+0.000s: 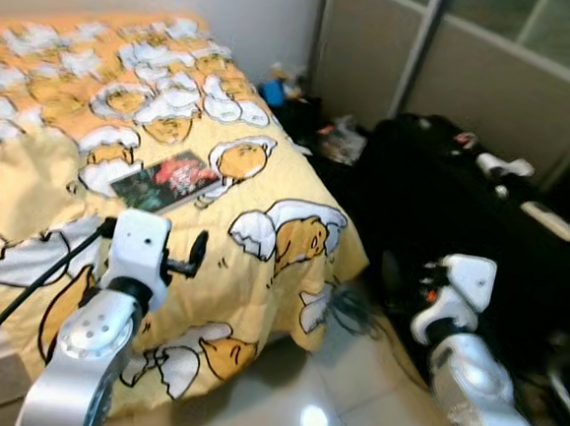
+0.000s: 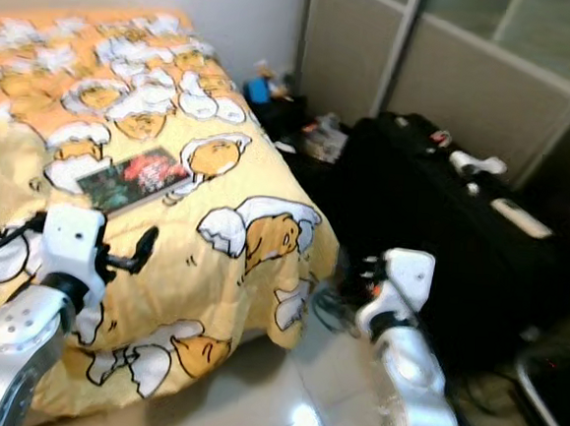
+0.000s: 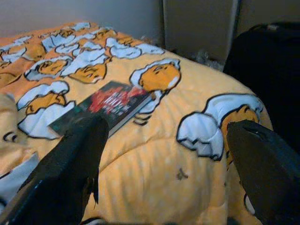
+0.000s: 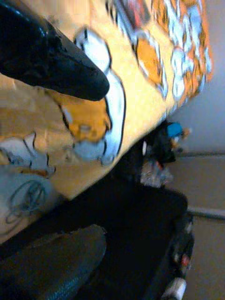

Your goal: Clean up the room

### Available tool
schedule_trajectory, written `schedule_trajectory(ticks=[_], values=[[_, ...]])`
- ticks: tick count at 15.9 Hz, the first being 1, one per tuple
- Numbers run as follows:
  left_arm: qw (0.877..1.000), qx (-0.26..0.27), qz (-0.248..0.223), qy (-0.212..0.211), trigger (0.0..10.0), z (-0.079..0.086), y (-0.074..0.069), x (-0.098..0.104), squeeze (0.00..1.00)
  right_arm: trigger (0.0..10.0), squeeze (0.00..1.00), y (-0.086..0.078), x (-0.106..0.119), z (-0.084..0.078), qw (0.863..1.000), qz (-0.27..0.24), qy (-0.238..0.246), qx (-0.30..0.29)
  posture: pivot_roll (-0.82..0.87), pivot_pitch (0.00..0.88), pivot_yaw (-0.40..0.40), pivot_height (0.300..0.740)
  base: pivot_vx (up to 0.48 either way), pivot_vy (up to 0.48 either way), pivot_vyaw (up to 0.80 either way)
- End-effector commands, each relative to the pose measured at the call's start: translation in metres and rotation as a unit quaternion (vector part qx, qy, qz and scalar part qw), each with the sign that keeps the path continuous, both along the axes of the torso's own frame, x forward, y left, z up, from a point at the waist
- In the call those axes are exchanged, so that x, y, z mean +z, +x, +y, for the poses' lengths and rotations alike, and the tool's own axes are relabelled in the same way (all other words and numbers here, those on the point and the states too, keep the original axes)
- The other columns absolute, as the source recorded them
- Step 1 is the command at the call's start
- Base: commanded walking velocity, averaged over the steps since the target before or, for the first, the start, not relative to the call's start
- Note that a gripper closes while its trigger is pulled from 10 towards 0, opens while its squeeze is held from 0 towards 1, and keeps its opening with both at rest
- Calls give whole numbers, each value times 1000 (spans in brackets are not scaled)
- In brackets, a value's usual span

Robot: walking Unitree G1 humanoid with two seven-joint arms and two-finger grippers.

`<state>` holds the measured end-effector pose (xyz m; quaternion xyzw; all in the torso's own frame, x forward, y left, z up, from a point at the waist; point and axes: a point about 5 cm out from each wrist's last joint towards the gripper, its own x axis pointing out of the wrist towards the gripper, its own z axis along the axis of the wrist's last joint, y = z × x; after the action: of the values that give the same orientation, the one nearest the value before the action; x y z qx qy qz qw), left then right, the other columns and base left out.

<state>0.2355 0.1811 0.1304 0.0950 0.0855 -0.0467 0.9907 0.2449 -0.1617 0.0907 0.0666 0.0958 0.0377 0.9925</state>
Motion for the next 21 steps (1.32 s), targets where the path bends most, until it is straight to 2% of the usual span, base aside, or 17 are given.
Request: schedule_trajectory(ticks=[1,3,6,9,11,16,21], values=[[1000,-2,-3,-2,10000,-1,0,2,59,10000,0,2,4,-3,1000,-10,-3,-3,-31,0,-32,740,0,300,0],[1000,-8,0,-3,10000,-2,0,2,67,10000,0,2,5,-2,1000,-13,0,2,-29,0,-32,740,0,304,0],[1000,-3,1,-2,10000,0,0,2,71,10000,0,3,7,-2,1000,-19,-21,4,-30,0,-32,740,0,303,0],[1000,-1,-1,0,10000,0,0,2,71,10000,0,2,5,0,1000,-7,9,7,-31,0,-32,740,0,335,0],[1000,3,-2,3,10000,1,0,2,71,10000,0,4,7,-2,999,-21,-34,-3,-30,0,-31,740,0,332,0],[1000,8,0,3,10000,1,1,1,67,10000,0,4,5,-2,999,-14,-33,-3,-36,0,-29,740,0,332,0],[1000,10,0,5,10000,3,1,1,67,10000,0,4,6,8,999,-15,-30,24,-33,0,-24,740,0,331,0]])
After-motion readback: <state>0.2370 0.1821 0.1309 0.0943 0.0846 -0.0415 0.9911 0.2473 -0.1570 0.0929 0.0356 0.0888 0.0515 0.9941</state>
